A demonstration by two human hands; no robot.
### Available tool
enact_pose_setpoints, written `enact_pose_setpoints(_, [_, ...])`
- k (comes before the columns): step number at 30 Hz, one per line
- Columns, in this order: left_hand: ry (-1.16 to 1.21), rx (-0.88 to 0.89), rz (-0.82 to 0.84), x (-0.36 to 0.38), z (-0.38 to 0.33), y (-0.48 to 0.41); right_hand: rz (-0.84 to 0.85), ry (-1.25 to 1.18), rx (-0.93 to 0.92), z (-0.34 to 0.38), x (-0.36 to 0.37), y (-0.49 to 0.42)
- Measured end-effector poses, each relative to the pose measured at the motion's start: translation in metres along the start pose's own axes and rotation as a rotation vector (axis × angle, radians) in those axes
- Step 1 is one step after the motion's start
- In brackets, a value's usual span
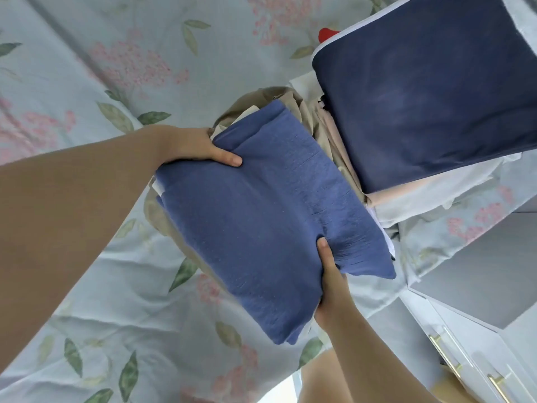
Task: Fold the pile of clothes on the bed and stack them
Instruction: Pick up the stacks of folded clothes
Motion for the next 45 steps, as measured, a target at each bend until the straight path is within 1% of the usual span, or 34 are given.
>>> enact_pose_setpoints(2, [0.059,-0.042,0.014,0.004,0.006,0.008,0.068,0.019,-0.026,0.002,-0.004,0.001])
enact_pose_setpoints(5, [0.145,-0.086,-0.04,0.017,0.023,0.025,0.129,0.072,-0.006,0.007,-0.012,0.005])
enact_pose_setpoints(7, [0.287,-0.085,-0.048,0.03,0.038,0.039,0.16,0.132,-0.002,0.011,-0.017,0.009])
enact_pose_setpoints(11, [0.534,-0.058,-0.05,0.059,0.068,0.074,0.093,0.263,-0.048,0.018,-0.024,0.03])
enact_pose_setpoints(15, [0.765,-0.062,-0.168,0.097,0.115,0.134,0.151,0.43,-0.106,0.022,-0.015,0.072])
enact_pose_setpoints(19, [0.948,-0.075,-0.293,0.126,0.168,0.22,0.244,0.552,-0.133,0.004,0.003,0.129])
enact_pose_setpoints(22, [1.038,-0.085,-0.371,0.137,0.209,0.294,0.308,0.663,-0.153,-0.017,0.024,0.173])
enact_pose_setpoints(28, [1.28,-0.119,-0.529,0.17,0.286,0.42,0.51,0.847,-0.145,-0.064,0.068,0.248])
enact_pose_setpoints(35, [1.633,-0.201,-0.761,0.258,0.343,0.525,0.799,1.14,-0.168,-0.11,0.121,0.319])
enact_pose_setpoints(37, [1.734,-0.216,-0.826,0.288,0.359,0.551,0.912,1.199,-0.155,-0.134,0.132,0.343])
enact_pose_setpoints(39, [1.82,-0.22,-0.89,0.317,0.378,0.575,0.987,1.26,-0.152,-0.161,0.144,0.365])
enact_pose_setpoints(45, [2.015,-0.295,-1.079,0.403,0.459,0.643,1.066,1.48,-0.091,-0.276,0.182,0.426])
Point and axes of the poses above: each hand's wrist, its own y-axis away from the middle knuckle, its own x-axis out of the palm, z = x × y, the point moved 2 cm from there along -y, towards the middle knuckle, and after that the axes turned 7 degrees about y, right-handed, at the moved point
